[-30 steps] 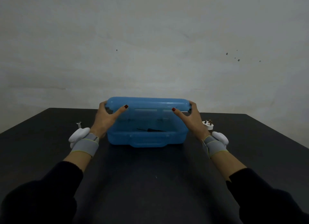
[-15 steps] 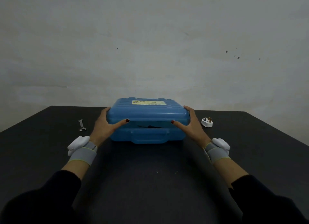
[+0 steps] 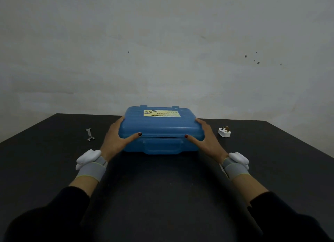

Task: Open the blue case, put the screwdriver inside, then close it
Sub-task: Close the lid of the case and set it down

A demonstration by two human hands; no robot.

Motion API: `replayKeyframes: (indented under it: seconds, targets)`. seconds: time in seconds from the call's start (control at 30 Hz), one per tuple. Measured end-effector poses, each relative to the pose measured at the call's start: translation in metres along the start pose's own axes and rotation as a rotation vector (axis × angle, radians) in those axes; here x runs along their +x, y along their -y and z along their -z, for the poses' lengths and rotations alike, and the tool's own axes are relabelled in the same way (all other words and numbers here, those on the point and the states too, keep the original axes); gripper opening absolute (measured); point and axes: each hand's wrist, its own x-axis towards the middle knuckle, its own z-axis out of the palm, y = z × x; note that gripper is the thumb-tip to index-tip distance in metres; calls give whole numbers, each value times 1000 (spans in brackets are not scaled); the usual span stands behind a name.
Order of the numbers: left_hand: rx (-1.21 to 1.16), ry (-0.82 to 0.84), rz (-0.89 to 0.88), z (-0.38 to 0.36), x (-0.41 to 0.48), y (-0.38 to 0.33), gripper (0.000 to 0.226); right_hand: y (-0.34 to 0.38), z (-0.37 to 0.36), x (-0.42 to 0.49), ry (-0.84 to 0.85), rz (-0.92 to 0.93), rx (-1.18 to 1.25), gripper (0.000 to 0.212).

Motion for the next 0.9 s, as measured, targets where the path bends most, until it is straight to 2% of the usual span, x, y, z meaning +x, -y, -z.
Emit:
replayKeyframes:
  seconds: [0.13,0.4,0.67,0.9]
  targets:
    - [16,-9,-9,0,-3,2,89,-2,-3,-1,-23,-15,25,61]
    - [-15,28,7,0,-8,10,87,-5,-5,-5,2,-41,78,61]
    - [-284,148,19,13,-10,17,72,-9,11,-7,78,-81,340,60]
    - [-356,187,64,15,-14,12,57,-18,15,-8,150,-194,541,56]
